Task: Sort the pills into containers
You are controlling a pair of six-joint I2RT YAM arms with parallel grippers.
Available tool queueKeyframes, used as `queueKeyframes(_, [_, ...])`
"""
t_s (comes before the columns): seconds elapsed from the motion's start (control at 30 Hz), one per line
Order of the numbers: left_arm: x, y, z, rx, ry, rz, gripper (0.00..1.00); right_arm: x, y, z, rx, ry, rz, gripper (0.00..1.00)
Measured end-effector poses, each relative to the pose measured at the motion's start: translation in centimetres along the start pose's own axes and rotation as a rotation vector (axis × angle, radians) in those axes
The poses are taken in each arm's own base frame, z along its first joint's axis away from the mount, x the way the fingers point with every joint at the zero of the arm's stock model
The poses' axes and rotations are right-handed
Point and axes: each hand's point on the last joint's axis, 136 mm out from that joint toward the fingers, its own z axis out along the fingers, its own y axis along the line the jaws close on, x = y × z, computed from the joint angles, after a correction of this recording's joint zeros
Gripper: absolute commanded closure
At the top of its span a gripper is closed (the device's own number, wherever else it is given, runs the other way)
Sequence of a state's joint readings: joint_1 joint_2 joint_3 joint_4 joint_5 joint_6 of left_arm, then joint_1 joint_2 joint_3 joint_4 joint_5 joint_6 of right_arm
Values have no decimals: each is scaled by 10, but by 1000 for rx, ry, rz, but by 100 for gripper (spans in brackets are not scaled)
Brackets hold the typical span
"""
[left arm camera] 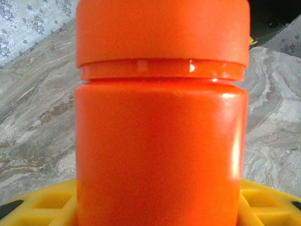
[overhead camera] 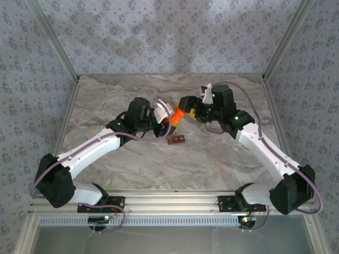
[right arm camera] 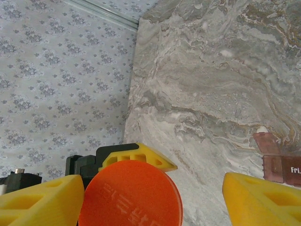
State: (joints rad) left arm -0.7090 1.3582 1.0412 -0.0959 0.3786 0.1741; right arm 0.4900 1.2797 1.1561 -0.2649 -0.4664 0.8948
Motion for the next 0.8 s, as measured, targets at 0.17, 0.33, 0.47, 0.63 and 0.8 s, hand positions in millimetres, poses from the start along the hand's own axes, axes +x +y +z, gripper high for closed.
queueKeyframes(0.17, [-1, 0, 1, 3, 0, 0, 100, 6, 3, 4, -6, 20, -7, 24])
queueKeyframes(0.33, [-2, 0, 1, 3, -4, 2, 100, 13, 5, 7, -11, 42, -16, 30])
queueKeyframes(0.47, [-2, 0, 1, 5, -4, 2, 100, 14, 6, 7, -12, 45, -23, 32])
queueKeyframes(0.63, [-1, 0, 1, 7, -2, 1, 100, 14, 6, 7, -13, 45, -36, 37])
queueKeyframes(0.8, [0, 0, 3, 8, 2, -1, 100, 12, 3, 5, -7, 44, -35, 30])
